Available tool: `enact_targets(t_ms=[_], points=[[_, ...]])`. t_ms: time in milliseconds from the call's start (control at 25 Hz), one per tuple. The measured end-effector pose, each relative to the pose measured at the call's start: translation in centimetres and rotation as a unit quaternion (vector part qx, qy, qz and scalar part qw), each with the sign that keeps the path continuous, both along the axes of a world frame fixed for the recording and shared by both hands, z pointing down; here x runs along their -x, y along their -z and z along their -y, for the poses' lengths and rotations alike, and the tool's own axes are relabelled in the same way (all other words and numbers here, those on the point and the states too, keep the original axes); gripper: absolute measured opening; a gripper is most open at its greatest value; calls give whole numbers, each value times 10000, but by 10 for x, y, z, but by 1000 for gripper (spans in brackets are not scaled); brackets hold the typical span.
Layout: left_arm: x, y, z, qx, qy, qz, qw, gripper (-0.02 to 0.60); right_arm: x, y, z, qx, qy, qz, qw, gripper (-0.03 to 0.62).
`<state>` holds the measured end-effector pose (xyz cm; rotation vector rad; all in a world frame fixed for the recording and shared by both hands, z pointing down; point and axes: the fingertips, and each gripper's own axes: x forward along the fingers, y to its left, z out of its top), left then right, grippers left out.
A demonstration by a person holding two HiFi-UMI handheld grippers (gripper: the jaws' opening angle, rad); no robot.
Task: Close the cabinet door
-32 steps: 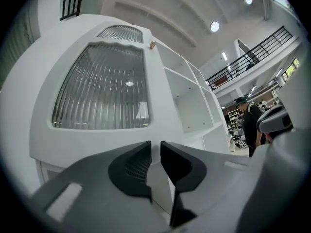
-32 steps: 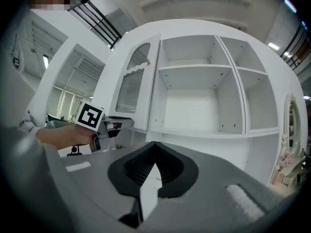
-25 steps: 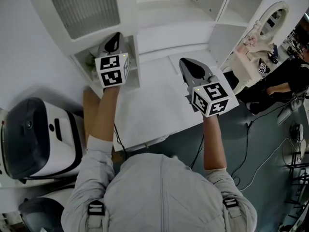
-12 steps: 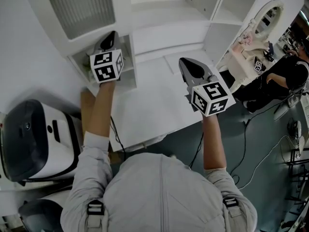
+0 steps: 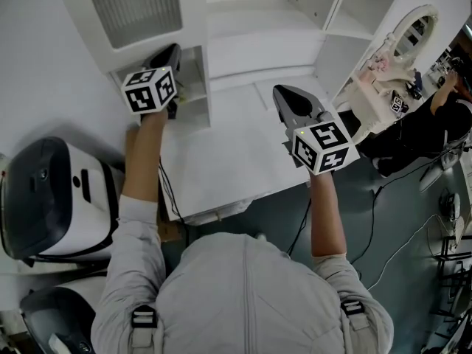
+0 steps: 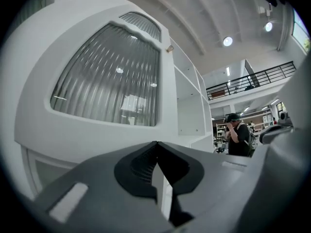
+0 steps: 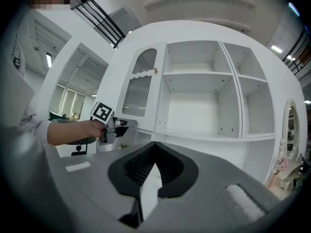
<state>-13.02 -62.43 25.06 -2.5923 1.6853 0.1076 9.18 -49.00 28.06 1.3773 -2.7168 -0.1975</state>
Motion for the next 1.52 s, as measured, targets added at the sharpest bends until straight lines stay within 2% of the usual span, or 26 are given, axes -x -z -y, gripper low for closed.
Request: enact_targets(t_ms=[280, 480, 880, 1080, 1280, 1520], points=[[-8, -20, -49, -166, -276, 397, 9987, 14, 7, -4, -10, 61, 266, 58, 9996, 2], [-7, -27, -97, -338, -245, 610, 9973, 15, 23, -2, -16, 28, 557, 103, 9984, 2], [9, -26, -173, -558, 270, 1015, 9929, 17, 57, -1, -27, -14, 1074, 159, 9941, 2], [4, -36, -192, -502, 365, 1293, 9897, 17, 69, 2, -37, -147, 1268, 79, 9918, 2], [-2, -32, -206, -546, 319, 1192, 9909, 18, 70, 5, -43, -232, 1343, -29, 9907, 2], [-5, -35, -213, -665, 308, 1309, 9887, 18, 70, 3, -51, -230, 1355, -55, 9905, 2]])
